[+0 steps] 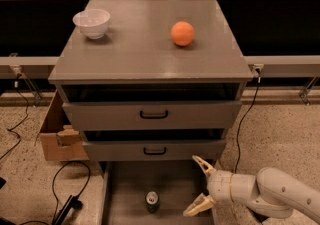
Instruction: Pick green can from bottom drawer and place on counter
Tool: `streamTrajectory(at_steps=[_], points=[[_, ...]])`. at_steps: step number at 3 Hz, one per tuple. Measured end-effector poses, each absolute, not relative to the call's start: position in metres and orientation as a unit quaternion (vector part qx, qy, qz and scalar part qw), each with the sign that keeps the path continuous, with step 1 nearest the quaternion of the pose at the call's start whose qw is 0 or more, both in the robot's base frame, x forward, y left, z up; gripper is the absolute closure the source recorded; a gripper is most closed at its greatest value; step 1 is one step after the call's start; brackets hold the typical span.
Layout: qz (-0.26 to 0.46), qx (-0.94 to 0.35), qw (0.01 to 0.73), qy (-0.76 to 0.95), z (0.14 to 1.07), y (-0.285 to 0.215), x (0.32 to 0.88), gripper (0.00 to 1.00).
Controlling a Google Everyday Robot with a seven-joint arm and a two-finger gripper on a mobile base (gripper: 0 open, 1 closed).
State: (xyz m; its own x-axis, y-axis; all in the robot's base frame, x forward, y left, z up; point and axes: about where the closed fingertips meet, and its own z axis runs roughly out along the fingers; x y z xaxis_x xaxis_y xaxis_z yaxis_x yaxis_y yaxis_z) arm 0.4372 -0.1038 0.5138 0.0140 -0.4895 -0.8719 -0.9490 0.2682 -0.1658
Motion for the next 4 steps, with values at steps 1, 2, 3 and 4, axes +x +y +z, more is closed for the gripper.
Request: streamTrajectory(at_steps=[1,2,3,4], points=[[0.274,-0.549,0.441,0.655,0.466,-0.087,0.443,0.0],[0.316,-0.546,0.429,0.647,0.391,-0.057,0.445,0.0],[0.355,-0.541,0.425,0.633,0.31,-0.024,0.452,0.0],[0.37,-0.537,0.434,0.622,0.269,-0.01,0.465,0.0]])
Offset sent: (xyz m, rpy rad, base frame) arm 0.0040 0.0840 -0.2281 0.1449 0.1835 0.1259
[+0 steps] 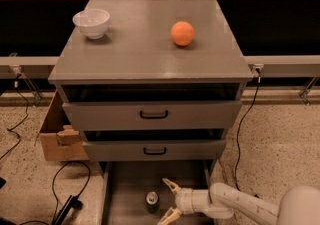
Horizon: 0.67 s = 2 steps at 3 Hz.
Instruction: Pick green can from bottom drawer and place on counter
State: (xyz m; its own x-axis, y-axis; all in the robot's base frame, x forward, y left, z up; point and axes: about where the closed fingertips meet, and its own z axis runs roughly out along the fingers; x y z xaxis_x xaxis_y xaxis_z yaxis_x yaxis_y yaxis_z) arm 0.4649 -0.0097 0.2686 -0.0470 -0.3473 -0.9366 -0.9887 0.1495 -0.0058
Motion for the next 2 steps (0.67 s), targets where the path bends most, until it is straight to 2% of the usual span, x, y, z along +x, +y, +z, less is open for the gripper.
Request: streamTrajectory(at_steps=[2], points=[[0.371,-0.545,0.439,0.611,0.226,0.002,0.494,0.0]])
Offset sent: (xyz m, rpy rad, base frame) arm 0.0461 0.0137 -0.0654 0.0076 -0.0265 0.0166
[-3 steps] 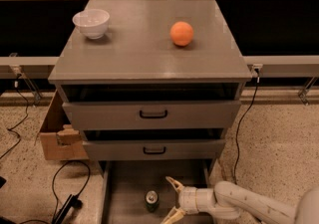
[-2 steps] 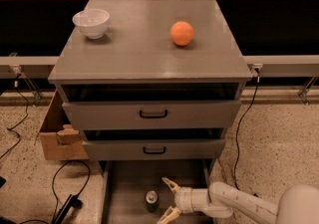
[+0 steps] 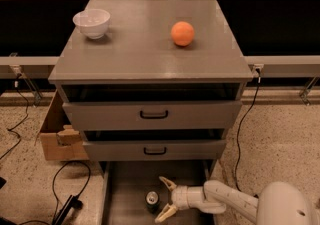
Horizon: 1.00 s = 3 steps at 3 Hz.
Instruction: Pick green can from bottom drawer and place on counter
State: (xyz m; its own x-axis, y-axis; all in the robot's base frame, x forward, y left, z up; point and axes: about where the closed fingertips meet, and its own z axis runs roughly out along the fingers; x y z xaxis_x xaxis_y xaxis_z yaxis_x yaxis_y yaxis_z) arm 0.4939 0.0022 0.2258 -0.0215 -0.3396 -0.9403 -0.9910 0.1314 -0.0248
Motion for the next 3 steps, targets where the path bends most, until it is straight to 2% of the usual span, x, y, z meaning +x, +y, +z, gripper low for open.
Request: streamTrajectory(at_steps=[1,3], points=[[0.378,-0.544,0.434,0.611,0.205,0.013,0.497,0.0],[0.405,-0.53,0.425,0.611,0.172,0.034,0.487,0.47]])
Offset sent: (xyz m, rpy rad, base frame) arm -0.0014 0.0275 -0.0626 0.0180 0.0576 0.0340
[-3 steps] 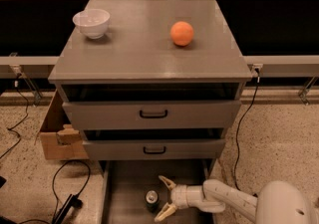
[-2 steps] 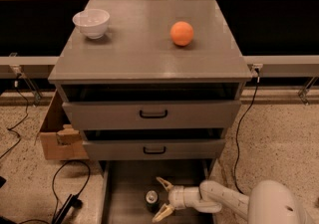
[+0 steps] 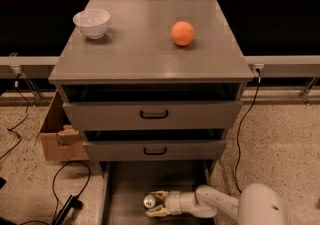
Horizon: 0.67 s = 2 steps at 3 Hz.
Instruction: Pick green can from bottom drawer and place on counter
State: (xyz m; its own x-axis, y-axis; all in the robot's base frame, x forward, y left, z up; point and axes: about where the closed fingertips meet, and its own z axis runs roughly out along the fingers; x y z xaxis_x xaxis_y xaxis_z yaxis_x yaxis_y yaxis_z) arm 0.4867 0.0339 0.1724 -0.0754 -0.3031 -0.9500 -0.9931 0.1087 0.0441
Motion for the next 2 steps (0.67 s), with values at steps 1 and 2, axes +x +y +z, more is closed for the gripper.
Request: streamTrajectory(at_steps=[1,2], points=[[0.424,-0.524,0.415,0.611,0.182,0.049,0.479,0.7],[0.428,-0.514,0.409,0.621,0.227,0.037,0.475,0.93]])
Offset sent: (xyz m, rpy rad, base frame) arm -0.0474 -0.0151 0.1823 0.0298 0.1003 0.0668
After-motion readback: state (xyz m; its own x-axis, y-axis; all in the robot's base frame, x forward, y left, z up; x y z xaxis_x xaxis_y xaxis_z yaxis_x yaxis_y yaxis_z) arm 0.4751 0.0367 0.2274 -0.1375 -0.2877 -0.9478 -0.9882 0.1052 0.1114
